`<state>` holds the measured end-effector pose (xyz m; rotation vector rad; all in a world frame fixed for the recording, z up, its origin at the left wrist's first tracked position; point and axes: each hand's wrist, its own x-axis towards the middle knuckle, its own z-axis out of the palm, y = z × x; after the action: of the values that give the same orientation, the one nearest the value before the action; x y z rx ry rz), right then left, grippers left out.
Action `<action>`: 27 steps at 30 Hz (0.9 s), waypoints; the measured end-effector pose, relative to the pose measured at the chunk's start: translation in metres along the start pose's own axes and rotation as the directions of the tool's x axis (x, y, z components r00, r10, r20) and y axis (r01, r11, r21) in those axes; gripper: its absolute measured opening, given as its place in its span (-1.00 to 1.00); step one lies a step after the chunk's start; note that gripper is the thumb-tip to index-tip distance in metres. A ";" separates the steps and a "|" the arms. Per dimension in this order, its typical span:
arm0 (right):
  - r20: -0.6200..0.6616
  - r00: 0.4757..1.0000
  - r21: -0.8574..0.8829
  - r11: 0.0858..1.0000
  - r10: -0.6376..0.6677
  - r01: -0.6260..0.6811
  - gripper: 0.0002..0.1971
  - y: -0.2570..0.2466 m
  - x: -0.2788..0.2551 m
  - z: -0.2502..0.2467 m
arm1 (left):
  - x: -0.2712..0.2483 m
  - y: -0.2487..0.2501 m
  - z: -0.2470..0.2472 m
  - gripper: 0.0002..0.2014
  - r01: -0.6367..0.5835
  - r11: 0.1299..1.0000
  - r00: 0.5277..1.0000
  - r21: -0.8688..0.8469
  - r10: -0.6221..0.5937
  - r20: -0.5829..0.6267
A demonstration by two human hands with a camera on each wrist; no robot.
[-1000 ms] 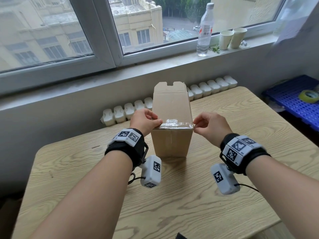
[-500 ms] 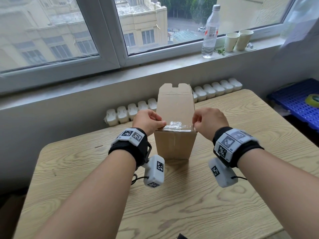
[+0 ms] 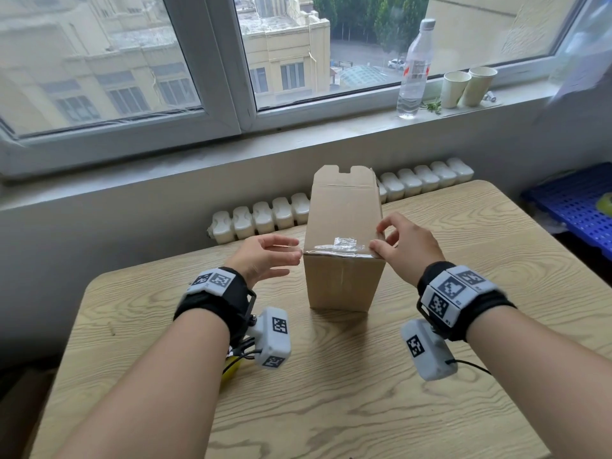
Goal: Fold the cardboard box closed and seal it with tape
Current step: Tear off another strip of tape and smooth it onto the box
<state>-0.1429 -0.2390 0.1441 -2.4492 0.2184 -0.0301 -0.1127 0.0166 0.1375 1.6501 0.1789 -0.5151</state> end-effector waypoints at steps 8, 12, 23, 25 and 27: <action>-0.015 1.000 0.022 1.000 0.009 -0.009 -0.81 0.001 0.004 0.001 | 0.008 -0.004 0.009 -0.95 0.040 0.998 0.997 -0.040 -0.043 -0.069; -0.021 1.000 0.036 0.999 0.007 -0.006 -0.81 0.002 0.005 0.002 | 0.010 0.001 0.012 -0.94 0.070 0.996 0.996 -0.048 -0.073 -0.059; -0.035 0.999 0.042 0.999 0.006 -0.005 -0.81 0.002 0.004 0.004 | 0.010 0.005 0.014 -0.80 0.094 0.996 0.985 0.004 -0.092 -0.144; -0.041 0.999 0.044 0.999 0.004 -0.002 -0.81 0.001 0.004 0.004 | 0.010 0.016 0.017 -0.93 0.072 0.993 0.985 0.090 -0.056 -0.163; -0.044 0.999 0.043 0.999 0.002 0.000 -0.80 0.001 0.003 0.004 | 0.010 0.026 0.021 -0.87 0.054 0.977 0.980 0.206 -0.012 -0.199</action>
<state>-0.1396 -0.2375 0.1406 -2.4068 0.2365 -0.0873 -0.0978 -0.0094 0.1550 1.9086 0.3076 -0.4056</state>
